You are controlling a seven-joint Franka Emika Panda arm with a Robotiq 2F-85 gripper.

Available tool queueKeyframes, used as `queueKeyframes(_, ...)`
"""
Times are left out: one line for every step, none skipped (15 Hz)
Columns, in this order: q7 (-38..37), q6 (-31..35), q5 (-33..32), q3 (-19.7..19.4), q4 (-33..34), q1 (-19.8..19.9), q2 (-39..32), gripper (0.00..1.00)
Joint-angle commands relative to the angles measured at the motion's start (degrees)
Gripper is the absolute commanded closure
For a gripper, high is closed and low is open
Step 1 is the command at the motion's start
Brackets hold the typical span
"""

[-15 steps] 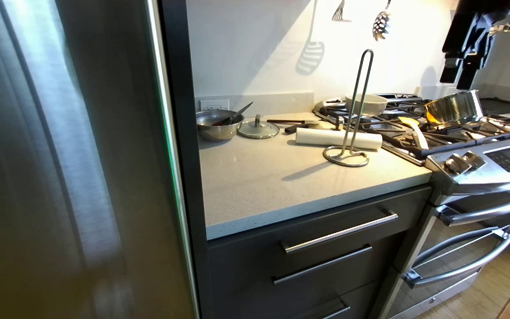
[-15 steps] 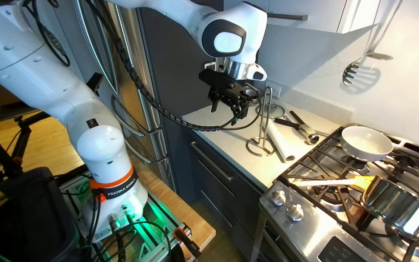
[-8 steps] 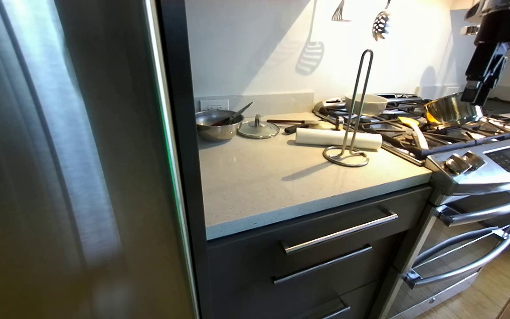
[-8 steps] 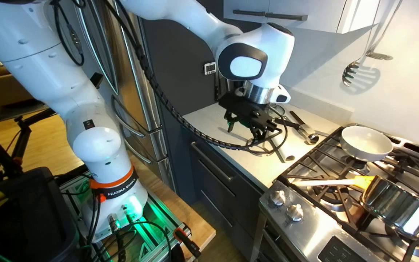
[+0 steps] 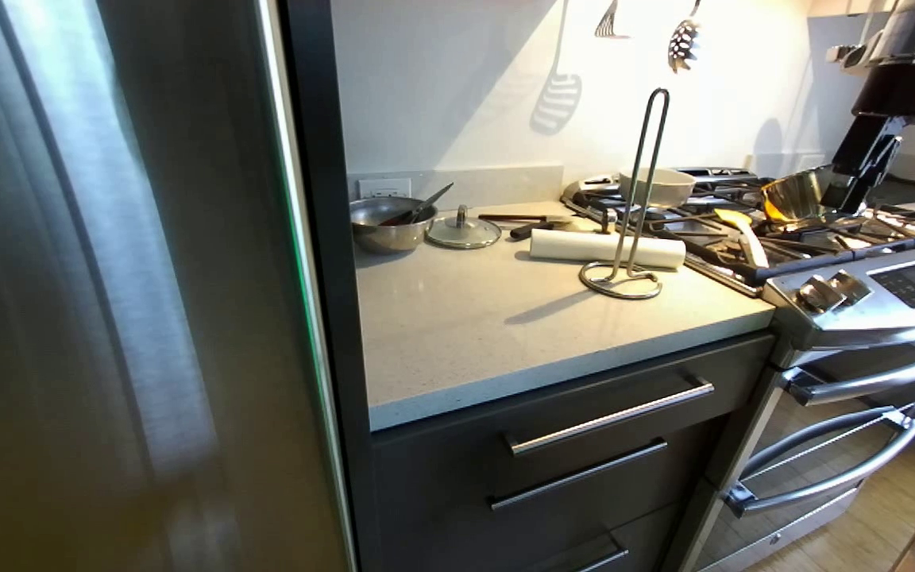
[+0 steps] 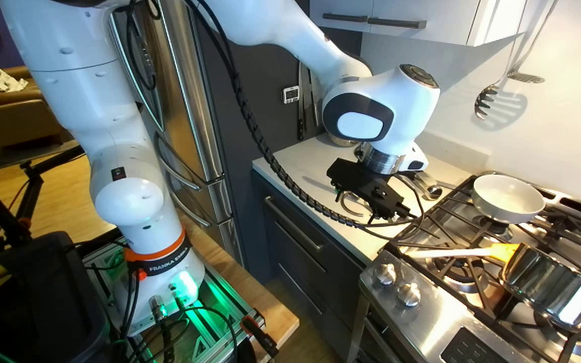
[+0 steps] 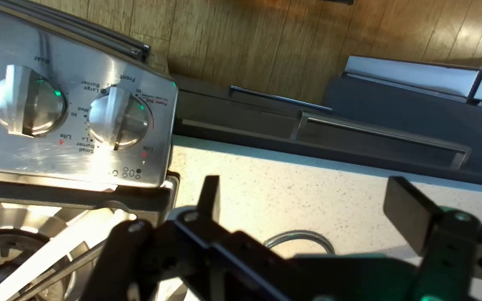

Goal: Put the paper towel roll on the silver stand

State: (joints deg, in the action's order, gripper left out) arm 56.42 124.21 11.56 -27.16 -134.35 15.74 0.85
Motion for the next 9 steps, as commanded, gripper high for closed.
queueKeyframes(-0.07, -0.09, 0.11, 2.10, 0.23, 2.04, -0.16, 0.00)
queueKeyframes(-0.07, -0.09, 0.16, 2.14, 0.32, 2.04, -0.21, 0.00)
queueKeyframes(-0.98, -0.64, 2.52, 1.98, 1.79, 2.46, -1.81, 0.00)
queueKeyframes(-1.04, -2.01, 7.20, 1.79, 3.82, 3.09, -4.21, 0.00)
queueKeyframes(-2.26, -1.20, 9.83, 1.79, 4.82, 3.64, -5.44, 0.00)
queueKeyframes(-1.98, -1.83, 13.18, 1.85, 6.26, 4.35, -7.18, 0.00)
queueKeyframes(-2.38, -1.84, 16.07, 2.08, 7.35, 5.12, -8.55, 0.00)
queueKeyframes(-2.44, -2.89, 19.17, 2.39, 9.00, 6.12, -10.45, 0.00)
queueKeyframes(-2.73, -3.87, 21.93, 2.76, 10.70, 7.23, -12.40, 0.00)
